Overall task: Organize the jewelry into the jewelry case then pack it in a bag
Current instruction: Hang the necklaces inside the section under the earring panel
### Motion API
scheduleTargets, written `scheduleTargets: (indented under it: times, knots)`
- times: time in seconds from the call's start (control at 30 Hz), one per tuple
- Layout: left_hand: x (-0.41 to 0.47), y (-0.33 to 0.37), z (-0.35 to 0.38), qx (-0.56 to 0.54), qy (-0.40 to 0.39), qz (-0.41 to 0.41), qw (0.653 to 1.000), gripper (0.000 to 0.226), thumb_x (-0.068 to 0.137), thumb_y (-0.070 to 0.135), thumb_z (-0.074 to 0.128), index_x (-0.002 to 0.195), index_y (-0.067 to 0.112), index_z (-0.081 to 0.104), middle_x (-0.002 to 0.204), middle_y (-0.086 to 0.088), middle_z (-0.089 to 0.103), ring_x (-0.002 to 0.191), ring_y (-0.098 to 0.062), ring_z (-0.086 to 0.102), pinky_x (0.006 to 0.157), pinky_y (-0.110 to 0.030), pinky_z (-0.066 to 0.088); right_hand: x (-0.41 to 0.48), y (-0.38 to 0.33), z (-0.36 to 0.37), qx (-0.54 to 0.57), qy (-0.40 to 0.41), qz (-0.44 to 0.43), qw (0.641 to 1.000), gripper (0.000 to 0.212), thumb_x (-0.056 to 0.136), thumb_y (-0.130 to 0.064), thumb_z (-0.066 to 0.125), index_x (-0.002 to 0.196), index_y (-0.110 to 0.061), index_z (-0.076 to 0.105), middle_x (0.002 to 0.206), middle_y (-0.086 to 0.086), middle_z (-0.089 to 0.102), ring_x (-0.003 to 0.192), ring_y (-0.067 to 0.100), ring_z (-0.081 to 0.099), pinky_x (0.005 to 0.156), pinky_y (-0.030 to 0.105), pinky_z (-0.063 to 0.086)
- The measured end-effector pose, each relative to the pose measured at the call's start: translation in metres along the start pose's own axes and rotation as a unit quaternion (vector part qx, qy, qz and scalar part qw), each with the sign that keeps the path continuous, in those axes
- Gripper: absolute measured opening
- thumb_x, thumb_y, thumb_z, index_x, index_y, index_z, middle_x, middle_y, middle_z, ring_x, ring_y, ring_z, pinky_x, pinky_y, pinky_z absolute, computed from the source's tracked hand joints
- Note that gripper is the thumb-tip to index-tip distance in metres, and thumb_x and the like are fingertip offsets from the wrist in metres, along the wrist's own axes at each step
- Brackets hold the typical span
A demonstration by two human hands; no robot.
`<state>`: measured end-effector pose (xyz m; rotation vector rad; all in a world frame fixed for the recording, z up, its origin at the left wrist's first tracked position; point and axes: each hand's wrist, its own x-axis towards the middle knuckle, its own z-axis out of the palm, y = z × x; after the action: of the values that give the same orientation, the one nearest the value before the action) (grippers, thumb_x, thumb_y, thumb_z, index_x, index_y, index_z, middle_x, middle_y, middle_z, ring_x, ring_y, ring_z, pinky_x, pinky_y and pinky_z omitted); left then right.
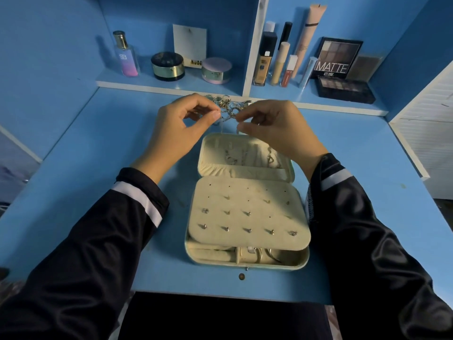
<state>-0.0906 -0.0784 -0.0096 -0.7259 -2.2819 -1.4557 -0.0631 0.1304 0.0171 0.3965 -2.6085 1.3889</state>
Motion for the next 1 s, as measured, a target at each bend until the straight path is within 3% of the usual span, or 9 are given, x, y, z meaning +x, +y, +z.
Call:
scheduleTargets:
  times: [0.27,0.5,0.67,1.0]
  knots:
    - [0.0,0.005,-0.001,-0.016,0.019,0.009,1.0,0.006,0.092,0.015,0.068,0.095,0.01,0.07,0.093,0.01,0.07,0.088,-0.005,0.066,0.083,-0.021,0.051,0.013,-0.013,0.012,0.001,-0.016,-0.024,1.0,0.019,0.082,-0.022,0.077,0.098,-0.012,0.074,0.08,-0.013,0.067,0.065,0.001,0.055,0.064,0.014,0.044]
    - [0.001,0.0,0.0,-0.011,0.01,0.022,1.0,0.007,0.091,0.018,0.07,0.095,0.012,0.071,0.093,0.01,0.071,0.091,-0.01,0.068,0.084,-0.029,0.054,0.011,-0.014,0.021,0.03,0.018,-0.028,0.999,0.006,0.082,-0.017,0.077,0.084,-0.012,0.075,0.072,0.0,0.068,0.061,0.008,0.053,0.058,0.022,0.043]
    - [0.002,0.001,-0.001,-0.015,-0.005,0.019,1.0,0.004,0.089,0.02,0.072,0.093,0.019,0.071,0.092,0.015,0.07,0.09,-0.008,0.068,0.085,-0.03,0.055,0.007,-0.013,0.019,0.029,0.006,-0.031,0.999,0.004,0.084,-0.012,0.074,0.083,-0.008,0.074,0.067,-0.008,0.063,0.056,0.0,0.05,0.057,0.011,0.039]
    - [-0.001,-0.002,-0.005,0.036,-0.048,0.012,0.998,0.007,0.089,0.021,0.072,0.094,0.018,0.074,0.092,0.011,0.071,0.091,-0.005,0.065,0.085,-0.033,0.054,0.003,-0.01,0.011,0.022,-0.008,-0.033,0.999,0.003,0.084,-0.015,0.074,0.081,-0.012,0.073,0.071,-0.009,0.063,0.058,0.001,0.048,0.058,0.014,0.039]
